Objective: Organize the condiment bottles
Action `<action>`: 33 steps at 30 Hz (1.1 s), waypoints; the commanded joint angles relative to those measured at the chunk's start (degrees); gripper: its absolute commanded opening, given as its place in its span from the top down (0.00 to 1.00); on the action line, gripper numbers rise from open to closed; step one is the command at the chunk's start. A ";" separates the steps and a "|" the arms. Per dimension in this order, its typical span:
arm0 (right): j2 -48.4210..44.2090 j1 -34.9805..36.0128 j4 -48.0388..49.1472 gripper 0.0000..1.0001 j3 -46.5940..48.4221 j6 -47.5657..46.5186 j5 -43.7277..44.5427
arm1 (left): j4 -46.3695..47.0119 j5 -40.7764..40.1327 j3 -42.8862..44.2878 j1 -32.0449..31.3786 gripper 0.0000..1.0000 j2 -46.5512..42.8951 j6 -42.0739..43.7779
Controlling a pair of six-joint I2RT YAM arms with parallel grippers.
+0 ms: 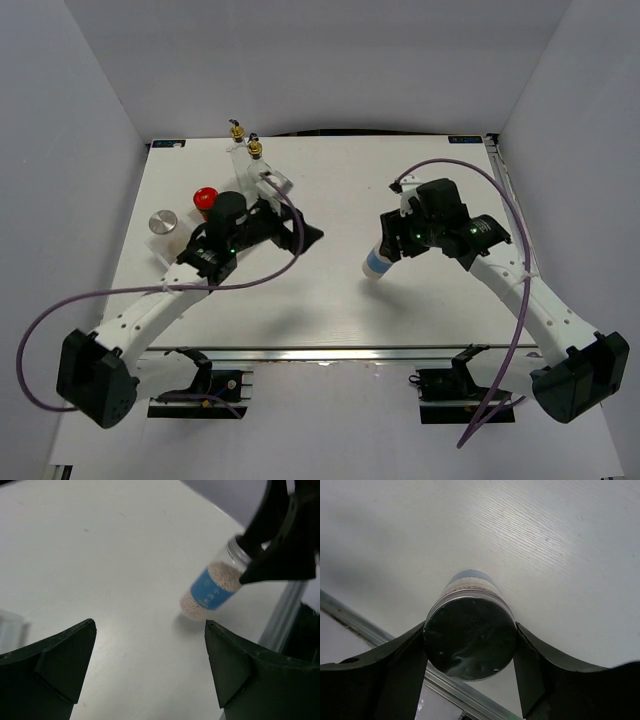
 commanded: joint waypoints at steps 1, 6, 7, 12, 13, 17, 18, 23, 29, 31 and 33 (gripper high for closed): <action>0.10 1.96 2.07 1.00 6.58 -4.68 -10.19 | 2.39 7.87 0.00 -4.21 0.02 5.35 10.28; 0.89 7.06 -1.62 1.00 10.09 -9.52 -15.92 | 7.66 19.09 1.68 -5.89 0.02 14.77 12.76; 1.06 7.41 -2.24 1.00 10.71 -9.61 -15.83 | 8.88 20.61 1.16 -6.41 0.02 14.86 13.37; 2.82 8.82 -4.52 1.00 13.61 -9.61 -17.76 | 8.90 23.87 0.89 -10.90 0.02 14.60 21.44; 3.00 8.91 -4.79 1.00 14.31 -9.35 -17.67 | 9.16 26.14 0.45 -11.16 0.02 14.60 21.99; 3.88 9.17 -7.51 1.00 16.33 -10.22 -18.11 | 10.83 32.73 -1.13 -11.16 0.02 13.90 23.66; 3.88 9.26 -7.69 1.00 16.43 -10.14 -17.85 | 10.92 33.53 -1.22 -11.16 0.02 13.63 24.36; 4.23 9.61 -7.25 1.00 17.22 -9.70 -18.37 | 12.24 38.72 -1.23 -11.34 0.02 12.31 24.28; 5.11 11.20 -4.80 1.00 18.62 -9.87 -20.22 | 15.66 36.53 0.09 -12.22 0.02 14.77 20.07; 5.02 11.37 -3.74 1.00 18.98 -9.87 -20.48 | 18.28 35.39 0.18 -12.48 0.02 15.39 17.69; 4.93 11.46 -2.69 1.00 19.24 -9.87 -20.57 | 21.71 34.52 -0.25 -12.57 0.02 15.91 14.80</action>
